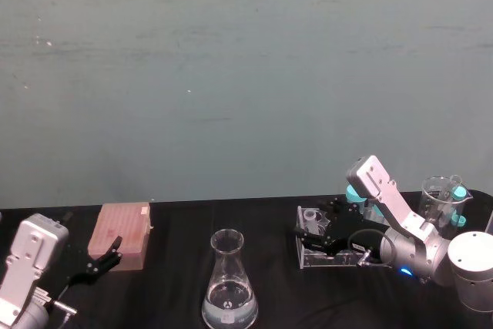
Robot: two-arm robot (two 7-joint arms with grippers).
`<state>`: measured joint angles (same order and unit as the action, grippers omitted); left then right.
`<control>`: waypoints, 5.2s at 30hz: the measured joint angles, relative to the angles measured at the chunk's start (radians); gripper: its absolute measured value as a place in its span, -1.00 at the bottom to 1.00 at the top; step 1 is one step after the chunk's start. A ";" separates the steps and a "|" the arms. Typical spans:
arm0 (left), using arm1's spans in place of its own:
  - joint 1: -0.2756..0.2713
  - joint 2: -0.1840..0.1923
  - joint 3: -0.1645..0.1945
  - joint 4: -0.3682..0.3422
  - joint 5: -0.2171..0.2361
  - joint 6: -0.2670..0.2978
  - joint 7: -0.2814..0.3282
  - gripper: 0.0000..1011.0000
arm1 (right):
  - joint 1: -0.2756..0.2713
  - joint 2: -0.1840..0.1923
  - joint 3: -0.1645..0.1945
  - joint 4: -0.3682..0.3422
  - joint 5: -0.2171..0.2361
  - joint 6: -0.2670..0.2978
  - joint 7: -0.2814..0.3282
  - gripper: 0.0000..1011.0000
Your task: Pour the liquid from the test tube into the beaker using one hand.
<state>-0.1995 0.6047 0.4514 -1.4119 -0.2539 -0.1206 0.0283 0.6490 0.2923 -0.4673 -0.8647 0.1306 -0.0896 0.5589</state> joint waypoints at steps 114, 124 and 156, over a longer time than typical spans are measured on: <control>0.000 0.000 0.000 0.000 0.000 0.000 0.000 0.98 | -0.160 0.022 -0.037 -0.449 -0.386 -0.052 -0.252 -0.61; 0.000 0.000 0.000 0.000 0.000 0.000 0.000 0.98 | -0.168 0.012 -0.062 -0.451 -0.457 -0.059 -0.268 -0.61; 0.000 0.000 0.000 0.000 0.000 0.000 0.000 0.98 | -0.169 0.003 -0.128 -0.441 -0.659 -0.093 -0.359 -0.61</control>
<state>-0.1995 0.6047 0.4515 -1.4119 -0.2539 -0.1205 0.0282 0.4798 0.2952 -0.5953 -1.3060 -0.5288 -0.1826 0.2004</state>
